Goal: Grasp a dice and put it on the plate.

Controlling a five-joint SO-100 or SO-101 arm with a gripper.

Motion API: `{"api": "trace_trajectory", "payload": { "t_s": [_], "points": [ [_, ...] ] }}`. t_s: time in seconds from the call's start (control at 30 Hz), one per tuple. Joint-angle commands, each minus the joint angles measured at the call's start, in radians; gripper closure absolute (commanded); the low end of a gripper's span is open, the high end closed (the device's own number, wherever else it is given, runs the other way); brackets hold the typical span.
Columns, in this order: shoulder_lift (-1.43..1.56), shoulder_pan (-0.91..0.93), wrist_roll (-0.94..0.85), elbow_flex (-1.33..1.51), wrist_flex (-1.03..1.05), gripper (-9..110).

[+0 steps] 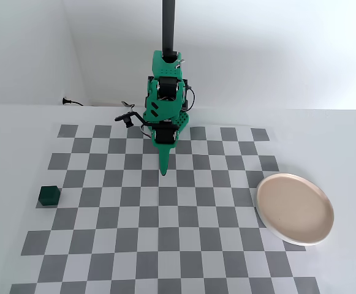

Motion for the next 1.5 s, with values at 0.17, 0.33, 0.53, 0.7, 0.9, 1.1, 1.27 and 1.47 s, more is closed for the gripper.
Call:
{"api": "trace_trajectory", "payload": {
  "t_s": [0.17, 0.33, 0.53, 0.7, 0.9, 1.1, 1.27, 1.47],
  "points": [
    [0.011, -0.034, -0.026, -0.018, -0.015, 106],
    [0.011, -0.058, -0.101, -0.017, -0.049, 106],
    [0.011, -0.063, -0.331, -0.017, -0.103, 106],
    [0.011, -0.038, -0.669, -0.017, -0.115, 106],
    [0.011, 0.009, -0.867, -0.017, -0.123, 106],
    [0.011, 0.005, -1.183, -0.017, -0.054, 106],
    [0.011, 0.011, -1.365, -0.017, -0.103, 106],
    [0.011, 0.017, -1.525, -0.018, -0.195, 102]
  ]
}}
